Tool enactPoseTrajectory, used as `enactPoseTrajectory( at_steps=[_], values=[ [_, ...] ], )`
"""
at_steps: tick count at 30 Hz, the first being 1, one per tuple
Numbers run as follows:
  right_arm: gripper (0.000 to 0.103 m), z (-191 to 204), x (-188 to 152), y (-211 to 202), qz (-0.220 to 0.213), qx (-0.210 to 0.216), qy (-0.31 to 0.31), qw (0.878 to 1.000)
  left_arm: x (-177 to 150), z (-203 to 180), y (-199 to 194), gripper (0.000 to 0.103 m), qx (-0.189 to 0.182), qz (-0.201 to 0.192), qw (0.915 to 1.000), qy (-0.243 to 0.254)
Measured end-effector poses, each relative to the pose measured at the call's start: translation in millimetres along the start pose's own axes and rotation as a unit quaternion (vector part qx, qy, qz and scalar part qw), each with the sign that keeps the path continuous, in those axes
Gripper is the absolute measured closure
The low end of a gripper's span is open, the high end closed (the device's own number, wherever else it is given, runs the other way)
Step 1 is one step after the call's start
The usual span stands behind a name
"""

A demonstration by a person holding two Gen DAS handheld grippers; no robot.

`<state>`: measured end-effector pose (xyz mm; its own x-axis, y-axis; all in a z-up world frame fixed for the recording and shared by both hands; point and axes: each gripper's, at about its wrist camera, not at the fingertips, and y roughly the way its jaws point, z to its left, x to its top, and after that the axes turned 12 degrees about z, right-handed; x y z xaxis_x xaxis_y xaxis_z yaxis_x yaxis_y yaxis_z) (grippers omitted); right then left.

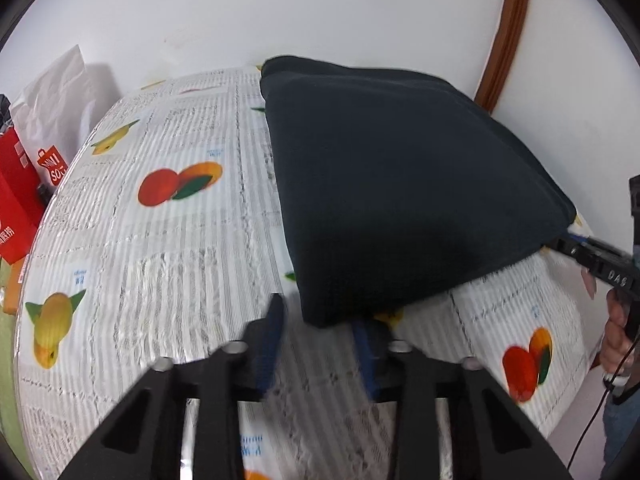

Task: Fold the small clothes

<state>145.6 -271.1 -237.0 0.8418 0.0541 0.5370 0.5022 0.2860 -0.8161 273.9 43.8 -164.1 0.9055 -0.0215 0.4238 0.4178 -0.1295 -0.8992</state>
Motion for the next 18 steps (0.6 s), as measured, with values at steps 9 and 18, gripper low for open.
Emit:
enactPoseTrajectory(
  at_steps=[9, 18],
  values=[
    [0.091, -1, 30, 27, -0.011, 0.004, 0.007, 1.0, 35, 12, 18, 0.086, -0.004, -0.001, 0.9999, -0.017],
    [0.091, -15, 63, 49, -0.021, 0.006, 0.035, 0.999, 63, 13, 31, 0.086, -0.001, 0.005, 0.9997, -0.024]
  ],
)
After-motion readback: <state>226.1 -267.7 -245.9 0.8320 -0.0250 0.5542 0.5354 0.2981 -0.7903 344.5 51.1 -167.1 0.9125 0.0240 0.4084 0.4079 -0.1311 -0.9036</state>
